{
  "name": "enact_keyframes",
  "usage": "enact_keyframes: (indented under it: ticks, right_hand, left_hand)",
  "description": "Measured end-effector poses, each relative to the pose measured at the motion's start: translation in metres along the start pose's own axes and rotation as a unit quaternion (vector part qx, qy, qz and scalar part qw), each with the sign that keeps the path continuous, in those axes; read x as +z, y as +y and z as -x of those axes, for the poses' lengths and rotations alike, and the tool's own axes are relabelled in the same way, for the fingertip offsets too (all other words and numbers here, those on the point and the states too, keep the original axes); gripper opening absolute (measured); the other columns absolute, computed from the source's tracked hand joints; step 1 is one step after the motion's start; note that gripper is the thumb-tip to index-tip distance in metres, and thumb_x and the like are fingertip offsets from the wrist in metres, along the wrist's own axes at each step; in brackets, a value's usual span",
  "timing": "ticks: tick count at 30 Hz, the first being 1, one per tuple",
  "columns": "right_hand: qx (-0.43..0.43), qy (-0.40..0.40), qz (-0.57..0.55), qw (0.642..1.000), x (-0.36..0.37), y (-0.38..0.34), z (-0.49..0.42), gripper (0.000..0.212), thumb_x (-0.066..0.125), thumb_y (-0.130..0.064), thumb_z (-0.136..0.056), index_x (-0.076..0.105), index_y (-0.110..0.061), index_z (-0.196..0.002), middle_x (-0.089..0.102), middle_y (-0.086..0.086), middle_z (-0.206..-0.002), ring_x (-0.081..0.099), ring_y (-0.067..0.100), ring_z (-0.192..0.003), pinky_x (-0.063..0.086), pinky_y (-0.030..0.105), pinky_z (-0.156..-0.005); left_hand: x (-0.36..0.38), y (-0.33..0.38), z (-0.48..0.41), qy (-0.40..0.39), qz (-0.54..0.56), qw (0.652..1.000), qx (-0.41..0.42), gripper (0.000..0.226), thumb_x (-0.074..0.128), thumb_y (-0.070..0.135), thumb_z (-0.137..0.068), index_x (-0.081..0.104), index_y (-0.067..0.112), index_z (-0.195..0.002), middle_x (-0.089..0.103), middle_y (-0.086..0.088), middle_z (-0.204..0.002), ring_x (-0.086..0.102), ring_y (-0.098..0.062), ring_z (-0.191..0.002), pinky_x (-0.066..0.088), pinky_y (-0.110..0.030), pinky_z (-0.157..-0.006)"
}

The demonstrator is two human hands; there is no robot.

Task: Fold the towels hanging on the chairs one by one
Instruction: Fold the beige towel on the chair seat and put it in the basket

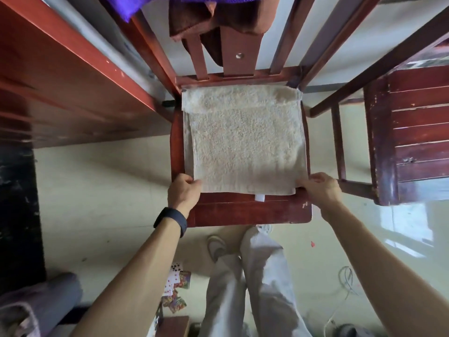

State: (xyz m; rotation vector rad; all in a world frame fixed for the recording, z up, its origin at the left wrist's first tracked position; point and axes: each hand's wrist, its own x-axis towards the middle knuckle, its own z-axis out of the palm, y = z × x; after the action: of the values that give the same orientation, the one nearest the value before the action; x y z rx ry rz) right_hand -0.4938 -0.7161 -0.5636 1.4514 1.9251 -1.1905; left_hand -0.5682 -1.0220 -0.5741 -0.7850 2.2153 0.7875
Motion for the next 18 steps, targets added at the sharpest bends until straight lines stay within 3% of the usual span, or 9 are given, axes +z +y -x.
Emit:
enact_keyframes:
  ticks: [4,8,11,15,18]
  right_hand:
    - [-0.009,0.005,-0.139,0.990,-0.008,-0.001,0.011,0.016,0.077,-0.025,-0.082,0.070,-0.012,-0.088,0.067,0.000,-0.064,0.060,0.020,-0.061,0.055,0.039,-0.066]
    - [0.003,0.015,-0.141,0.990,0.005,0.013,0.018,0.017,0.076,-0.030,-0.083,0.072,-0.014,-0.085,0.066,-0.002,-0.060,0.056,0.016,-0.054,0.049,0.031,-0.055]
    - [0.037,-0.021,-0.126,0.991,0.024,0.025,0.019,0.010,0.073,-0.022,-0.085,0.071,-0.013,-0.090,0.065,0.003,-0.065,0.056,0.017,-0.055,0.048,0.026,-0.048]
    - [0.041,0.018,-0.047,0.998,0.044,0.037,0.014,0.019,0.070,-0.039,-0.082,0.071,-0.021,-0.089,0.073,0.000,-0.079,0.070,0.022,-0.075,0.062,0.044,-0.071]
    - [0.018,0.072,0.046,0.996,0.049,0.037,0.015,0.024,0.064,-0.041,-0.088,0.071,-0.020,-0.100,0.069,-0.001,-0.090,0.064,0.023,-0.087,0.053,0.033,-0.083]
  left_hand:
    - [-0.020,-0.001,-0.004,-0.018,0.157,0.987,0.041,0.015,0.068,0.030,-0.089,0.057,0.021,-0.095,0.071,-0.003,-0.088,0.069,-0.023,-0.084,0.053,-0.034,-0.072]
    - [-0.032,-0.010,-0.012,-0.020,0.086,0.995,0.041,0.016,0.072,0.034,-0.085,0.059,0.025,-0.086,0.071,0.002,-0.090,0.071,-0.022,-0.086,0.055,-0.042,-0.085]
    - [-0.028,-0.014,-0.013,-0.036,0.053,0.997,0.038,0.013,0.071,0.030,-0.086,0.059,0.024,-0.087,0.072,-0.002,-0.093,0.071,-0.021,-0.081,0.055,-0.039,-0.085]
    - [-0.027,-0.011,-0.012,0.014,0.013,0.998,0.066,0.011,0.067,0.033,-0.085,0.064,0.026,-0.092,0.072,0.005,-0.089,0.070,-0.021,-0.083,0.056,-0.035,-0.085]
    - [-0.031,-0.010,-0.011,0.052,-0.007,0.997,0.063,0.014,0.064,0.033,-0.088,0.068,0.024,-0.098,0.069,0.005,-0.091,0.064,-0.020,-0.087,0.051,-0.028,-0.084]
